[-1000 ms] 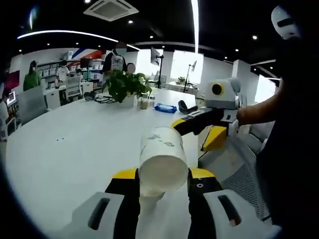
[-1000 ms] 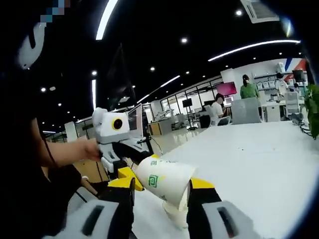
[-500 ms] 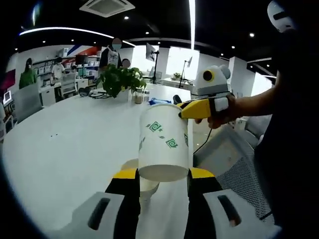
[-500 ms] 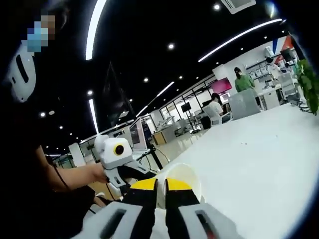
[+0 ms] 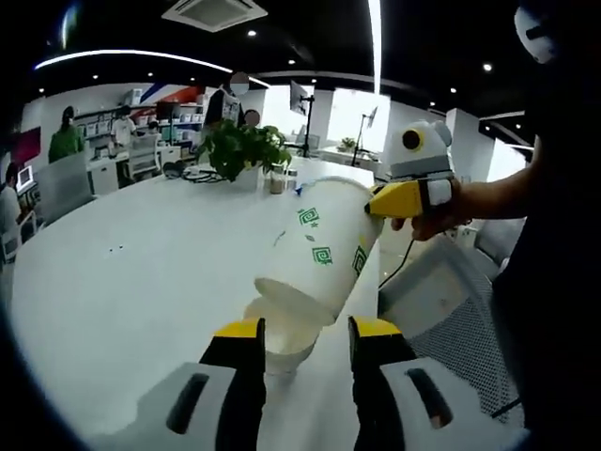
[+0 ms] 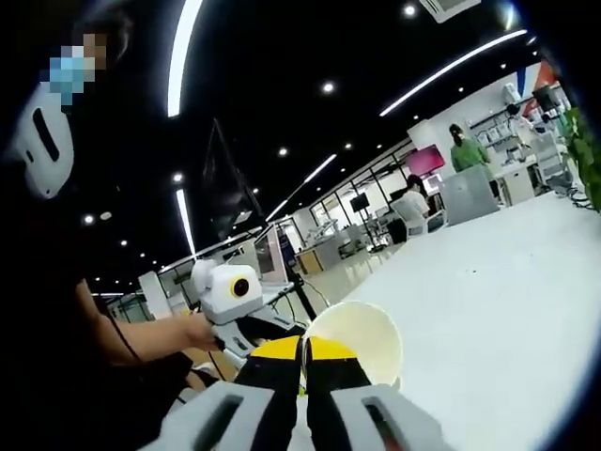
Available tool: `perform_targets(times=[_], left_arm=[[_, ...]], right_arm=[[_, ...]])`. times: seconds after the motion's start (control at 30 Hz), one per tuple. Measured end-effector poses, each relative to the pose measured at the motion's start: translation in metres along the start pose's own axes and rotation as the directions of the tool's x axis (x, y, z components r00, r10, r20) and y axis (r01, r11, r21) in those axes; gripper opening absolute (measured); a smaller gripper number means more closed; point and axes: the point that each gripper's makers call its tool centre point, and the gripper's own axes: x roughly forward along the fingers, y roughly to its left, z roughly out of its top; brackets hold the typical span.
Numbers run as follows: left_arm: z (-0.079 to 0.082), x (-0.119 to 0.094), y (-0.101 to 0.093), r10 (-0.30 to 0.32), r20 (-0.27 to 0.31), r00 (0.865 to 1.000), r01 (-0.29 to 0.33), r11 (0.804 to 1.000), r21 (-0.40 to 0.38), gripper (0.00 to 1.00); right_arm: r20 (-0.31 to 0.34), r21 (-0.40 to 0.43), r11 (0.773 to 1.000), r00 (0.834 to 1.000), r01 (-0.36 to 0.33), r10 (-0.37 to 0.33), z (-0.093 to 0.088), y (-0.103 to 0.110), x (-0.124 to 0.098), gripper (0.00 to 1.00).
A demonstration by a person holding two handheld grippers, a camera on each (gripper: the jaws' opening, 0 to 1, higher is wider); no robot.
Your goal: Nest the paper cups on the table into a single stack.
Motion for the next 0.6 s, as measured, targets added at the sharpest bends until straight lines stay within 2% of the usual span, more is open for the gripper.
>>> perform_targets(times=[0.13, 0.2, 0.37, 0.5, 0.6], left_arm=[[-0.001, -0.006, 0.008, 0.023, 0.022, 1.000, -0.023, 1.000, -0.006, 0.37], [0.009, 0.000, -0.015, 0.037, 0.025, 0.999, -0.037, 0.999, -0.003, 0.38], [0.019, -0.002, -0.017, 0.072, 0.063, 0.995, -0.071, 0.997, -0.014, 0.47], [0.025, -0.004, -0.019, 0.099, 0.082, 0.992, -0.098, 0.995, -0.014, 0.53], [0.026, -0.005, -0.017, 0.119, 0.099, 0.988, -0.118, 0.993, -0.016, 0.60]], right_arm=[[-0.008, -0.015, 1.000, 1.000, 0.012, -0.012, 0.001, -0.004, 0.000, 0.00], [-0.018, -0.024, 1.000, 1.000, 0.017, -0.017, 0.000, -0.006, 0.001, 0.00], [-0.047, -0.054, 0.998, 0.998, 0.030, -0.033, -0.004, -0.010, 0.003, 0.00], [-0.112, -0.114, 0.991, 0.990, 0.072, -0.085, -0.015, -0.020, 0.004, 0.00], [-0.137, -0.139, 0.987, 0.986, 0.079, -0.098, -0.020, -0.023, 0.005, 0.00]])
